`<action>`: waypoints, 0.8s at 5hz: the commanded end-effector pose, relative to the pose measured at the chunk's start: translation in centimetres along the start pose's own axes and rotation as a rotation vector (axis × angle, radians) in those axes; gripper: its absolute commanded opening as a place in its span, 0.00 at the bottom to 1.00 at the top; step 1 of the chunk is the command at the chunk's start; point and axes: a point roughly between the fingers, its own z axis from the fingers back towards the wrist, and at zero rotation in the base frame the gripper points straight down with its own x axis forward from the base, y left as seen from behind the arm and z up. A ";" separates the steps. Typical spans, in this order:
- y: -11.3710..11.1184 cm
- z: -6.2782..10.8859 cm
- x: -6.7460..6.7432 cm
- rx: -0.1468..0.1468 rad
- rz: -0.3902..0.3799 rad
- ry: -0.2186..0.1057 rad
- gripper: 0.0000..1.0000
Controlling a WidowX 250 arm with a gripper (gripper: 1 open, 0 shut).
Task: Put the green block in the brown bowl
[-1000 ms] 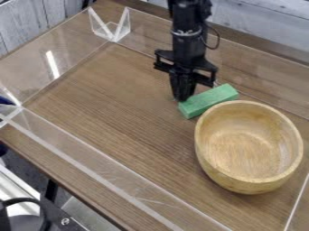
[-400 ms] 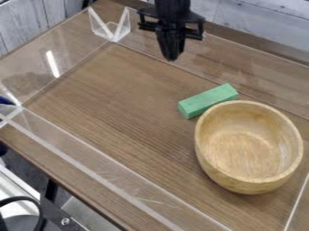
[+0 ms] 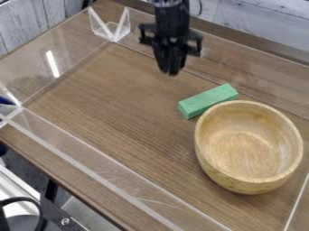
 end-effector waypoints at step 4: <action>-1.5 -1.9 1.1 0.028 -0.065 -0.011 1.00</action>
